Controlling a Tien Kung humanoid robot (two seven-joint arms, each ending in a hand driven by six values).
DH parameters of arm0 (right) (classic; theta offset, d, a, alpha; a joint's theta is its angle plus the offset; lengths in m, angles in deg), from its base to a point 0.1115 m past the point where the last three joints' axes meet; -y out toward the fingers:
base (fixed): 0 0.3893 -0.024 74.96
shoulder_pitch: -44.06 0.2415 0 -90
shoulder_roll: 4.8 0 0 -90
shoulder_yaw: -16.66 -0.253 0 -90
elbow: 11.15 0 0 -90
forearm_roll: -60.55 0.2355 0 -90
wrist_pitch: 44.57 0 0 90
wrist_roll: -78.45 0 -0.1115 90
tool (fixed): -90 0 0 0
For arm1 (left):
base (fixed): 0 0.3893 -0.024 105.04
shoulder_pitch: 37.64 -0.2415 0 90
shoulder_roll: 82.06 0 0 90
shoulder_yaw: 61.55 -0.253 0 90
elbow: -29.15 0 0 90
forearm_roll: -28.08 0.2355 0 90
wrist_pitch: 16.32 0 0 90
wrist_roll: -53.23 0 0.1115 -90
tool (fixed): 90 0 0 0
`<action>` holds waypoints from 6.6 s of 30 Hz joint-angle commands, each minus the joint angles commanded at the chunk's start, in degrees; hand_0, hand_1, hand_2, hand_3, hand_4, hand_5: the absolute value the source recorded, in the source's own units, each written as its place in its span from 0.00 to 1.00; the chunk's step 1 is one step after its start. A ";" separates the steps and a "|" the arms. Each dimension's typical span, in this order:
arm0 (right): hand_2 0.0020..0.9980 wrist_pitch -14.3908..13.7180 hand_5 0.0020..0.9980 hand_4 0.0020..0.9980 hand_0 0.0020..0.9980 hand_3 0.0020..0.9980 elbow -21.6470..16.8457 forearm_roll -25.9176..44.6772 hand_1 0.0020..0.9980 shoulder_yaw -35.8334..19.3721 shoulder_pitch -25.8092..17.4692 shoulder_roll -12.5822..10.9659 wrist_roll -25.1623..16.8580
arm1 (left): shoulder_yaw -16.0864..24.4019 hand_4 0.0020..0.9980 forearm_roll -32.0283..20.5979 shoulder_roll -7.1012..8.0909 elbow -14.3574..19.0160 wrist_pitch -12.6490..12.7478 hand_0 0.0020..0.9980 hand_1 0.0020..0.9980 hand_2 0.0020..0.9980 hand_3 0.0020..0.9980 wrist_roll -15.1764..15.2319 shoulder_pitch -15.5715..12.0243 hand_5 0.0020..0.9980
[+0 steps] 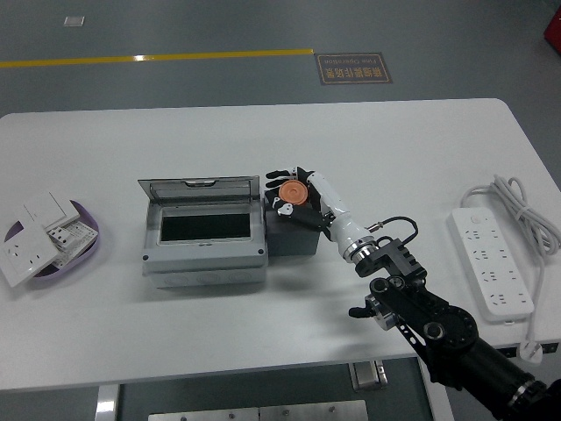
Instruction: Pick up the cylinder from the cube,place it in the box,flap close box
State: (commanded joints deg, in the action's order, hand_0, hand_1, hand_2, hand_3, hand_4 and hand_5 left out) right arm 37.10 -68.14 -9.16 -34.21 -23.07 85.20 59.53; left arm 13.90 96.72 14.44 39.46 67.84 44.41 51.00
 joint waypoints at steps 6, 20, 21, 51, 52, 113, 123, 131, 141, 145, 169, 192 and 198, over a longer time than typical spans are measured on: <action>0.63 -0.27 0.19 0.66 0.68 0.66 0.02 -0.24 0.64 0.32 0.32 0.00 0.15 | -0.19 0.72 -0.16 0.05 0.00 0.01 0.64 0.67 0.59 0.65 0.14 0.13 0.28; 0.62 -1.29 0.01 0.49 0.72 0.66 0.83 -0.92 0.66 1.25 1.40 0.00 0.80 | -0.55 0.71 -0.17 0.16 0.00 0.01 0.64 0.67 0.59 0.65 0.41 0.46 0.28; 0.62 -1.39 0.01 0.49 0.72 0.66 0.87 -1.00 0.66 1.34 1.42 0.00 0.88 | -0.60 0.71 -0.21 0.18 0.00 0.02 0.64 0.67 0.59 0.65 0.45 0.48 0.28; 0.39 -7.21 0.00 0.00 0.39 0.32 -6.46 -0.48 0.38 -2.33 -0.20 -1.25 0.02 | -1.43 0.71 -1.10 -0.11 0.00 0.04 0.64 0.67 0.59 0.65 0.95 0.31 0.27; 0.39 -7.59 0.00 0.00 0.39 0.32 -7.71 -1.02 0.38 -2.79 -0.61 -1.64 0.39 | -1.45 0.71 -1.18 -0.13 0.00 0.05 0.64 0.67 0.59 0.65 0.97 0.26 0.27; 0.73 0.24 0.22 0.52 0.83 0.73 -11.63 -52.57 0.73 20.00 12.77 0.00 31.90 | 1.72 0.72 2.19 0.39 0.00 0.04 0.64 0.67 0.59 0.65 -0.46 0.28 0.28; 0.75 -0.91 0.27 0.63 0.86 0.76 -12.22 -50.39 0.74 20.36 12.73 0.00 30.46 | 2.37 0.72 2.73 0.26 0.00 0.07 0.64 0.67 0.59 0.64 -0.73 0.16 0.28; 0.74 -2.02 0.29 0.69 0.85 0.78 -12.79 -45.52 0.73 20.48 12.61 0.00 27.70 | 2.57 0.72 2.89 0.27 0.00 0.07 0.64 0.66 0.59 0.64 -0.82 0.24 0.27; 0.74 -4.15 0.27 0.70 0.84 0.77 -18.36 -31.16 0.73 19.30 13.10 -0.49 22.48 | 2.49 0.72 2.51 0.03 0.00 0.13 0.64 0.67 0.59 0.65 -0.75 -0.10 0.28; 0.73 -5.12 0.26 0.70 0.84 0.77 -21.97 -23.88 0.73 17.30 16.44 -3.49 22.23 | 2.65 0.72 2.60 0.04 0.00 0.16 0.64 0.67 0.59 0.64 -0.84 -0.36 0.28; 0.66 -3.10 0.28 0.70 0.53 0.72 -5.81 -10.35 0.61 26.00 29.83 -3.93 23.69 | 2.33 0.73 2.97 0.70 0.00 0.05 0.64 0.67 0.59 0.64 -0.80 0.45 0.29; 0.67 -3.45 0.28 0.68 0.50 0.72 -23.42 -9.08 0.61 36.20 27.69 -14.93 27.68 | -0.86 0.73 -0.81 1.30 0.00 0.16 0.64 0.66 0.59 0.65 0.86 -0.36 0.29; 0.67 -3.56 0.28 0.68 0.50 0.72 -23.66 -1.67 0.61 39.64 25.19 -15.86 24.55 | -1.18 0.73 -1.35 1.48 0.00 0.22 0.64 0.67 0.59 0.64 1.06 -0.55 0.29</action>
State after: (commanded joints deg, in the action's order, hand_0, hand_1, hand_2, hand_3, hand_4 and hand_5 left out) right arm 33.54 -91.79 -10.83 5.42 2.11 69.35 84.08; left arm 12.73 95.36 15.92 39.46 68.06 45.48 50.45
